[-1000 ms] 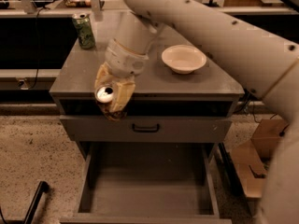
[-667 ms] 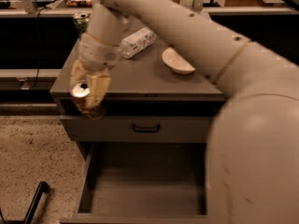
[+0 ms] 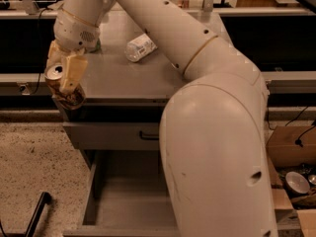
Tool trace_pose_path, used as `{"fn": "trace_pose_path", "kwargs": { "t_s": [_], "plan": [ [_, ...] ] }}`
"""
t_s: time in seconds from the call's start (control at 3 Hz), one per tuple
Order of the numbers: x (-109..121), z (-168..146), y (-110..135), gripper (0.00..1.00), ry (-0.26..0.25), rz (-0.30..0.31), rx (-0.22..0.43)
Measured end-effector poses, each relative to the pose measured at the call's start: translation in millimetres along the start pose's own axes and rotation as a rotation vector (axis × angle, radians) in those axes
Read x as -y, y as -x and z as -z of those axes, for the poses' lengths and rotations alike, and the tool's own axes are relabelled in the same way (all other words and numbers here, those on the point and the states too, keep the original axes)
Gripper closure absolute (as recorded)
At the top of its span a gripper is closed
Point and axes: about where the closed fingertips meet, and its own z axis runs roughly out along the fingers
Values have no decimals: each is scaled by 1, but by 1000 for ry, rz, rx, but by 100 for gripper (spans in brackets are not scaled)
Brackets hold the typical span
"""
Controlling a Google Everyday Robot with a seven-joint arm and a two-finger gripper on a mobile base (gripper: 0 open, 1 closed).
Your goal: Pick orange can from middle drawer and place on counter
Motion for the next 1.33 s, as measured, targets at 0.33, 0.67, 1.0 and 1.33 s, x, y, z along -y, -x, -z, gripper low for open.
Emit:
{"fn": "trace_pose_path", "kwargs": {
  "t_s": [0.33,0.67,1.0,1.33],
  "plan": [
    [4,21,-1,100,-83,-71,45],
    [-6,46,-28,100,-192,-235,46],
    [-8,52,-53,100,-220,-382,60],
    [5,49,-77,100,-217,-479,78]
  ]
}}
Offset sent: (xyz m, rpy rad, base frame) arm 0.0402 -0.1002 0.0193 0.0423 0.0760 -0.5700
